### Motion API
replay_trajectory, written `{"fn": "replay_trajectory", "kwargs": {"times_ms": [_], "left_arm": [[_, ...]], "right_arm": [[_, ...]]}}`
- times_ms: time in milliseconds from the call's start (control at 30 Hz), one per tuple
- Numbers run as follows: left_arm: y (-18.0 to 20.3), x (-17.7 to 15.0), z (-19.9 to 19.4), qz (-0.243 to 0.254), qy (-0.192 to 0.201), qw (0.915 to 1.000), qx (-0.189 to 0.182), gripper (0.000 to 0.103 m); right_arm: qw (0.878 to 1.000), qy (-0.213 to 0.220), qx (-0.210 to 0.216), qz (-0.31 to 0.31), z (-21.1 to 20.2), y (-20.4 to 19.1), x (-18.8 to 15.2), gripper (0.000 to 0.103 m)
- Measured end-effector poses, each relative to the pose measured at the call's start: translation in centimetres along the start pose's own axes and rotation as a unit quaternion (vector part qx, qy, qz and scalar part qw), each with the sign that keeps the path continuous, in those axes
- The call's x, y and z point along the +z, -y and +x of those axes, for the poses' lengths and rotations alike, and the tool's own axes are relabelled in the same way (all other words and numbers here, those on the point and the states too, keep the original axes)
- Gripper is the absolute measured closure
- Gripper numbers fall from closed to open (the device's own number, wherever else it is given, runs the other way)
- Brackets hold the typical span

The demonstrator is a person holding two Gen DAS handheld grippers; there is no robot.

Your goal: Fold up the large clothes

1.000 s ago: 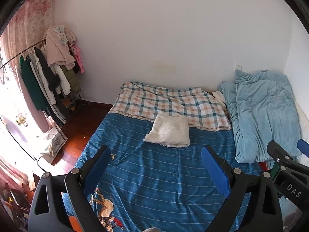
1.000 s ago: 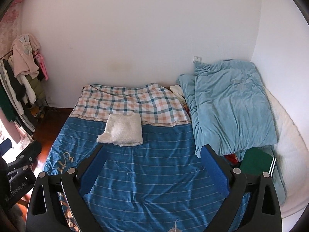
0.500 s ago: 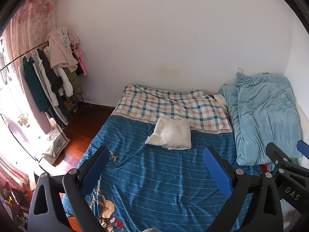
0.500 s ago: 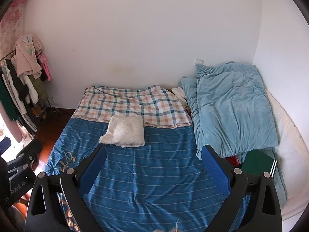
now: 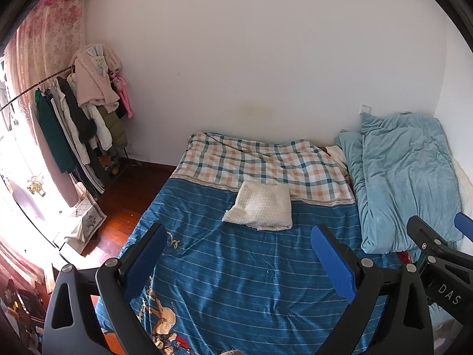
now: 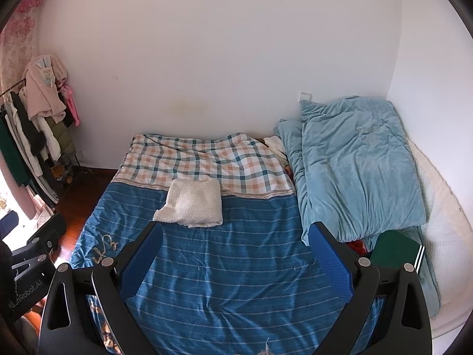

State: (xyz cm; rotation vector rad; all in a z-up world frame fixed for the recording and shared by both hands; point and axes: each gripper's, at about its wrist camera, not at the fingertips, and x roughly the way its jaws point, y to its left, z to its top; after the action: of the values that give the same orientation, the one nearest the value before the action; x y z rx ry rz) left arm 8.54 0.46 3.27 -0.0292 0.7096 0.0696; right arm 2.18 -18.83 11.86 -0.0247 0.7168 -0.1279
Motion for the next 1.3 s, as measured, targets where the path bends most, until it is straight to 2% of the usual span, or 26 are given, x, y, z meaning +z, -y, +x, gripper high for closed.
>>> {"fn": "replay_trajectory", "kwargs": {"times_ms": [1300], "left_arm": [[-0.5, 0.9, -1.1, -0.005, 0.007, 1.0, -0.002, 0.003]], "right_arm": [[1.0, 0.007, 0.005, -0.004, -0.8, -0.1, 0.4, 0.002]]}}
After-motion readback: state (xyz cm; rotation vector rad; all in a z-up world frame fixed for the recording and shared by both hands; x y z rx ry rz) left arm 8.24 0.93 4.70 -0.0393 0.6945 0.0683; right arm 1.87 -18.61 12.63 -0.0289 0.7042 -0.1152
